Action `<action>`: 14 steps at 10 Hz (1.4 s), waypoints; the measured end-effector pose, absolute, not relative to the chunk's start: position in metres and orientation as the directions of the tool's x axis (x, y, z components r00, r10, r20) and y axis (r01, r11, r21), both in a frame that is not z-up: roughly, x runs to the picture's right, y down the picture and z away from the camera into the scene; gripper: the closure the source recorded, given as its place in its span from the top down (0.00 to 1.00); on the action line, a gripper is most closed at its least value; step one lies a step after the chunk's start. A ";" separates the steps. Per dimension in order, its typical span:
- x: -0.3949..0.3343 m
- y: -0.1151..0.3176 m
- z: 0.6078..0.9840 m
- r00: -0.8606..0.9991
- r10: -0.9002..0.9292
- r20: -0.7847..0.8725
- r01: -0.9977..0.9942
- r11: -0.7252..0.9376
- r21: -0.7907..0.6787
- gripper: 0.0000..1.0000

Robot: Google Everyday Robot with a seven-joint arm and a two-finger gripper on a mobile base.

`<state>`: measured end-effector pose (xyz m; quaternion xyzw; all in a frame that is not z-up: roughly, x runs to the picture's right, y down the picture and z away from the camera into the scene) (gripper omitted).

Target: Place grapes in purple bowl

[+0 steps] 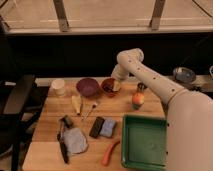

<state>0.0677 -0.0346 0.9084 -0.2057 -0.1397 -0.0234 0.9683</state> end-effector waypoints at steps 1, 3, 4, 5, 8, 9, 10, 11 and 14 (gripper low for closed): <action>0.066 -0.037 0.915 0.958 0.012 0.288 0.105 0.916 -0.388 0.65; 0.066 -0.039 0.928 0.955 0.016 0.297 0.105 0.916 -0.388 0.65; 0.067 -0.036 0.936 0.954 0.018 0.300 0.107 0.912 -0.395 0.65; 0.067 -0.034 0.941 0.953 0.020 0.303 0.109 0.909 -0.402 0.65; 0.064 -0.027 0.955 0.950 0.015 0.313 0.125 0.897 -0.424 0.60; 0.062 -0.024 0.957 0.948 0.003 0.318 0.142 0.892 -0.430 0.51; 0.058 -0.022 0.958 0.945 -0.012 0.326 0.160 0.887 -0.433 0.43; 0.054 -0.019 0.958 0.941 -0.030 0.336 0.184 0.881 -0.435 0.32; 0.046 -0.012 0.960 0.933 -0.059 0.354 0.225 0.864 -0.450 0.02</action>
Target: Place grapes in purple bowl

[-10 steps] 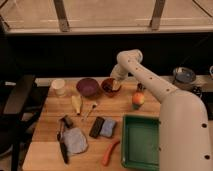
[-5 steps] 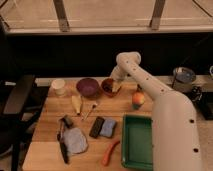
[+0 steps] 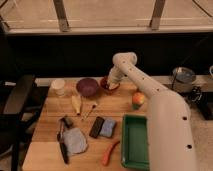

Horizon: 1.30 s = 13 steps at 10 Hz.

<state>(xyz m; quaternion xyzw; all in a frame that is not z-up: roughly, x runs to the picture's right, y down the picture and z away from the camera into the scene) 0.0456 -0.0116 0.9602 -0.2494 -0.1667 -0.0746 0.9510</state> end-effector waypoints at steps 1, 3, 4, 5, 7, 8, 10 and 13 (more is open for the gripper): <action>0.044 -0.010 0.960 0.932 -0.063 0.357 0.232 0.861 -0.453 0.00; 0.044 -0.010 0.957 0.931 -0.066 0.359 0.235 0.862 -0.449 0.00; 0.044 -0.017 0.948 0.931 -0.069 0.360 0.232 0.870 -0.434 0.00; 0.045 -0.026 0.939 0.930 -0.070 0.361 0.226 0.883 -0.411 0.00; 0.049 -0.056 0.908 0.926 -0.079 0.368 0.214 0.915 -0.342 0.00; 0.049 -0.077 0.885 0.922 -0.090 0.376 0.211 0.932 -0.294 0.00; 0.043 -0.110 0.850 0.911 -0.116 0.396 0.214 0.954 -0.211 0.00; 0.016 -0.140 0.811 0.874 -0.158 0.459 0.231 0.967 -0.107 0.00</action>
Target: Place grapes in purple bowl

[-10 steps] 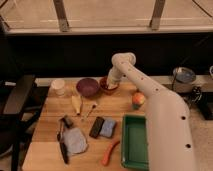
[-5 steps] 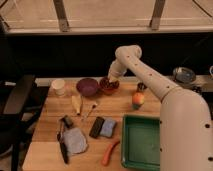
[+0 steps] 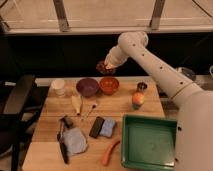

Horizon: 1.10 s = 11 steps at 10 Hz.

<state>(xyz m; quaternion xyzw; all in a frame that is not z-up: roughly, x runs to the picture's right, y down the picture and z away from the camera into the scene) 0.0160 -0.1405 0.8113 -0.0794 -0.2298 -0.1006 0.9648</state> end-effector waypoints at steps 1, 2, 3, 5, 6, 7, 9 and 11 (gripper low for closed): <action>0.002 -0.143 0.803 0.858 -0.172 0.485 0.244 0.966 -0.089 0.01; -0.004 -0.142 0.800 0.849 -0.178 0.498 0.252 0.964 -0.085 0.04; -0.011 -0.138 0.800 0.837 -0.184 0.515 0.262 0.962 -0.082 0.14; -0.035 -0.114 0.812 0.811 -0.190 0.553 0.290 0.952 -0.099 0.35; -0.042 -0.104 0.818 0.804 -0.187 0.565 0.298 0.948 -0.110 0.43; -0.052 -0.087 0.830 0.793 -0.176 0.583 0.306 0.943 -0.133 0.56; -0.069 -0.069 0.843 0.781 -0.160 0.604 0.318 0.934 -0.165 0.75; -0.079 -0.055 0.854 0.779 -0.141 0.611 0.324 0.925 -0.200 0.80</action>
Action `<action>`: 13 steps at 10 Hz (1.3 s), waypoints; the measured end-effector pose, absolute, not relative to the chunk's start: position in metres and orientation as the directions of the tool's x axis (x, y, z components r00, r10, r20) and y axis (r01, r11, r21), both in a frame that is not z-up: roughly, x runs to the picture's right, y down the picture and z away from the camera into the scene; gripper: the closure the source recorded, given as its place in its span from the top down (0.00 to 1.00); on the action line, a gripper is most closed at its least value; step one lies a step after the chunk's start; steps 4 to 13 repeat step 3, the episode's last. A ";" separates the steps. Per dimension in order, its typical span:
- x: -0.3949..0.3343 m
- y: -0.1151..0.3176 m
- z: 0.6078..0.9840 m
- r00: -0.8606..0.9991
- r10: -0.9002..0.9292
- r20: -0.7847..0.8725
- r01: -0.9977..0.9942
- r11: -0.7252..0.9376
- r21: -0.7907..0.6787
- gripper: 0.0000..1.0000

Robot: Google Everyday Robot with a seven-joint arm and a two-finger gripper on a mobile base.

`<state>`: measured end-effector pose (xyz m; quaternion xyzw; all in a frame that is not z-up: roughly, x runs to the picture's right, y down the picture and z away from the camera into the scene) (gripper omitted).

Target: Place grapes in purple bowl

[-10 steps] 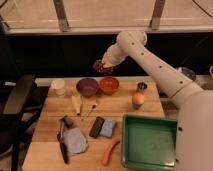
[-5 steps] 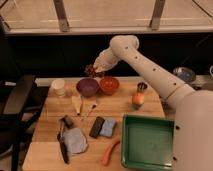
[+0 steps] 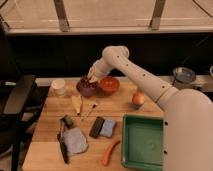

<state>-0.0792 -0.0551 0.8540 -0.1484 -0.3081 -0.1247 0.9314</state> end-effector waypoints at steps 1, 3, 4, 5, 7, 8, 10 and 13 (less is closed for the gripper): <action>-0.081 -0.051 0.859 0.778 -0.129 0.615 0.321 0.923 -0.211 0.80; -0.086 -0.050 0.860 0.776 -0.120 0.619 0.317 0.923 -0.218 0.80; -0.086 -0.050 0.860 0.776 -0.120 0.619 0.317 0.923 -0.218 0.80; -0.086 -0.050 0.860 0.776 -0.120 0.619 0.317 0.923 -0.218 0.80; -0.086 -0.050 0.860 0.776 -0.120 0.619 0.317 0.923 -0.218 0.80; -0.086 -0.050 0.860 0.776 -0.120 0.619 0.317 0.923 -0.218 0.80; -0.086 -0.050 0.860 0.776 -0.120 0.619 0.317 0.923 -0.218 0.80; -0.086 -0.050 0.860 0.776 -0.120 0.619 0.317 0.923 -0.218 0.80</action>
